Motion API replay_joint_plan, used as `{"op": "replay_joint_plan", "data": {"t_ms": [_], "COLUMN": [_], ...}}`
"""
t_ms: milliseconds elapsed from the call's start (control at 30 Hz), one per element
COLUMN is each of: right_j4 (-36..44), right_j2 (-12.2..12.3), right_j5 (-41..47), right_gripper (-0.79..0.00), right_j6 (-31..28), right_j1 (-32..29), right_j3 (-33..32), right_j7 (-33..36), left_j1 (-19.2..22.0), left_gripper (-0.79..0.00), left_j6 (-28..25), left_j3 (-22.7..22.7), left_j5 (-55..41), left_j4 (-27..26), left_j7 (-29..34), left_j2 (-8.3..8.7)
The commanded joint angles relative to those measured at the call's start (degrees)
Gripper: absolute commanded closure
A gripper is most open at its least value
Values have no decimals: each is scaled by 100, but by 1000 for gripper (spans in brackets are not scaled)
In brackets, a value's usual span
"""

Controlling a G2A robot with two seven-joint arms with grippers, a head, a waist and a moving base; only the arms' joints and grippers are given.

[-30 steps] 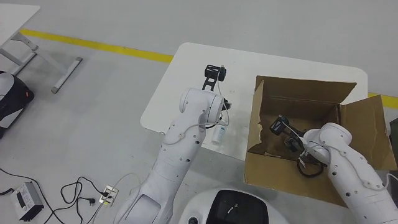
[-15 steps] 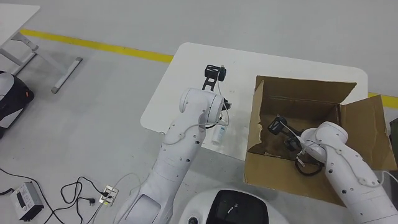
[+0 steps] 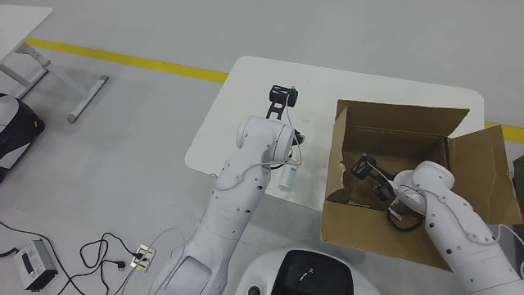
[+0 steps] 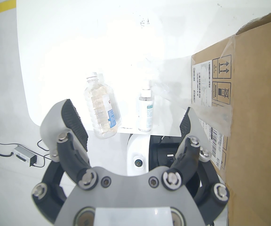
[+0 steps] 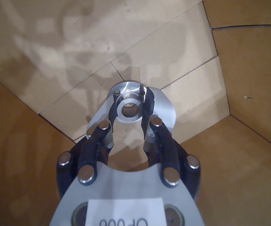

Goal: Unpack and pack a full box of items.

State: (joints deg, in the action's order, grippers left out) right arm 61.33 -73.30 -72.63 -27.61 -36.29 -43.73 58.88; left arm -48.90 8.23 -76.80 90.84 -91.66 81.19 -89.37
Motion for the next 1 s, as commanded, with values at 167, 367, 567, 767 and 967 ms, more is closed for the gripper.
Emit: {"op": "replay_joint_plan", "data": {"t_ms": [167, 367, 567, 767, 967], "right_j4": [-56, 165, 1306, 3234, 4614], "right_j2": [-36, -14, 219, 580, 784], "right_j5": [-40, -36, -195, -181, 148], "right_gripper": [0, 0, 0, 0, 0], "right_j6": [33, 158, 307, 221, 159], "right_j1": [25, 18, -261, -1271, -2324], "right_j3": [15, -157, -872, -2235, -3470], "right_j7": [14, -127, -190, -363, -985], "left_j1": [0, 0, 0, 0, 0], "left_gripper": [-785, -785, -785, -785, -785], "left_j6": [0, 0, 0, 0, 0], "left_j3": [0, 0, 0, 0, 0], "left_j5": [0, 0, 0, 0, 0], "left_j4": [0, 0, 0, 0, 0], "left_j7": [0, 0, 0, 0, 0], "left_j2": [0, 0, 0, 0, 0]}}
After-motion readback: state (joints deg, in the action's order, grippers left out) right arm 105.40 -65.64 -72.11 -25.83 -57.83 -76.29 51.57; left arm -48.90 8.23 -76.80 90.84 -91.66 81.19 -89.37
